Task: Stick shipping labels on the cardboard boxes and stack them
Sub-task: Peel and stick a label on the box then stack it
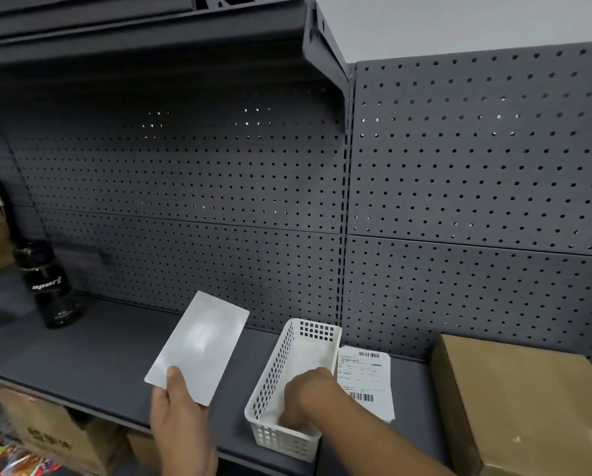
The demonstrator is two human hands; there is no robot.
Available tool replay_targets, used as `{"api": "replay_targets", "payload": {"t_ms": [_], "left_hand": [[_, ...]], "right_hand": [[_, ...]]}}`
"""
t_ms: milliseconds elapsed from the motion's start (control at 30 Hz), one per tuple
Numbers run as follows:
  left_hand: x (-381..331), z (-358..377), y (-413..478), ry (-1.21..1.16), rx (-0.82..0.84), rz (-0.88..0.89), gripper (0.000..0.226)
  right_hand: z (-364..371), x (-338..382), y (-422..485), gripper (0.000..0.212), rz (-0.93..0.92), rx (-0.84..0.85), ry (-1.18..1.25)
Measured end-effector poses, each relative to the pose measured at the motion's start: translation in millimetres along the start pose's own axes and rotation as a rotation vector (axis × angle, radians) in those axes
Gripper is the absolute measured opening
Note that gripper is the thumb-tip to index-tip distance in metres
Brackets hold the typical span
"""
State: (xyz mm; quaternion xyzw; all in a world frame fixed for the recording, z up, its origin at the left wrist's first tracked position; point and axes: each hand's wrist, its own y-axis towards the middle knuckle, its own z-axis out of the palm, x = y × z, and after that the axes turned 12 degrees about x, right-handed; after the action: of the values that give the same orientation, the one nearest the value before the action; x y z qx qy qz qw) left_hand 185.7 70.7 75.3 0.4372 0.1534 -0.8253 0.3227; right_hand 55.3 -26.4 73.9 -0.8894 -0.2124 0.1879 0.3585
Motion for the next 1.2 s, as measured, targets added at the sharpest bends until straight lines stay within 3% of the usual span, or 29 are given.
{"api": "replay_targets", "payload": {"t_ms": [200, 400, 533, 767, 1000, 1200], "left_hand": [[1.3, -2.2, 0.3, 0.046, 0.017, -0.014, 0.024], [5.2, 0.2, -1.5, 0.11, -0.009, -0.02, 0.025], [3.7, 7.3, -3.6, 0.134, -0.019, -0.017, 0.027], [12.2, 29.0, -20.1, 0.208, 0.034, 0.01, 0.037], [27.6, 72.7, -60.0, 0.34, 0.192, 0.075, 0.03], [44.6, 117.8, -109.7, 0.462, 0.455, 0.159, 0.028]], "right_hand": [[6.9, -3.4, -4.7, 0.063, -0.034, -0.163, 0.057], [-0.3, -32.1, -20.5, 0.025, -0.198, -0.311, 0.434], [10.6, -59.0, -41.7, 0.04, -0.294, -0.479, 0.693], [66.4, -106.0, -91.5, 0.028, -0.291, -0.781, 1.106], [121.3, -143.2, -130.0, 0.034, -0.382, -0.961, 1.489], [143.1, -166.8, -151.4, 0.026, -0.568, -1.016, 1.783]]}}
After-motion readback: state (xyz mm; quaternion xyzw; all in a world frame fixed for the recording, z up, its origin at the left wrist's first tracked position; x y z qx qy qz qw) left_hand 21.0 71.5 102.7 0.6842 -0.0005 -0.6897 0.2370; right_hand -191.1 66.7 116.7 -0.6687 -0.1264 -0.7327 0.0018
